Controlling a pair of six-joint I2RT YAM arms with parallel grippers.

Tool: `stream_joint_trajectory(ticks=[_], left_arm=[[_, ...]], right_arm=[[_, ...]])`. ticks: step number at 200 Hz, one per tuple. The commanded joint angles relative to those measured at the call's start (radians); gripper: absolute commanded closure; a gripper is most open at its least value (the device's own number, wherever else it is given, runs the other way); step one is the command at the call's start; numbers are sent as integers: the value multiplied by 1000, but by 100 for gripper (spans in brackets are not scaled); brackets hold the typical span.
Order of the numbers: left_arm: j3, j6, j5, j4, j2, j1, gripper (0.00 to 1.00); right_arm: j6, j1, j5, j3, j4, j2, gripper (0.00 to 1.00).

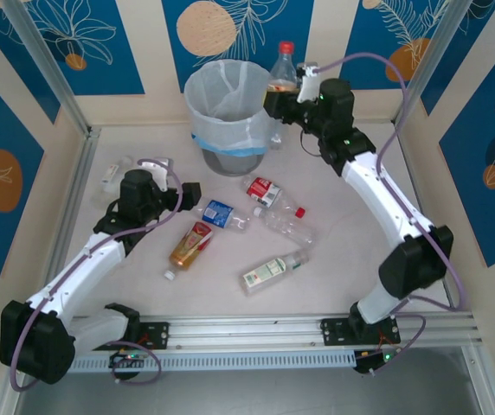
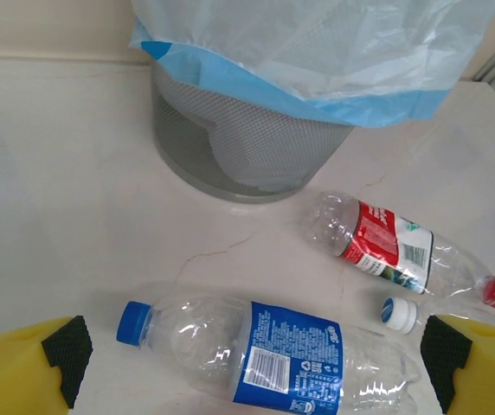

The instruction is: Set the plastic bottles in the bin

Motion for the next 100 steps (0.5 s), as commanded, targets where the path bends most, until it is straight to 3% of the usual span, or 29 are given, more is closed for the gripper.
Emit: stream_joint_trajectory(ticks=[1, 59, 100], left_arm=[[-8, -16, -31, 40, -22, -2, 1], [-37, -3, 5, 68, -53, -4, 1], [-31, -10, 18, 53, -39, -4, 1]], right_arm=[[-30, 10, -46, 154, -87, 107, 64], [38, 14, -96, 589, -178, 390, 65], [122, 12, -205, 852, -262, 522, 64]])
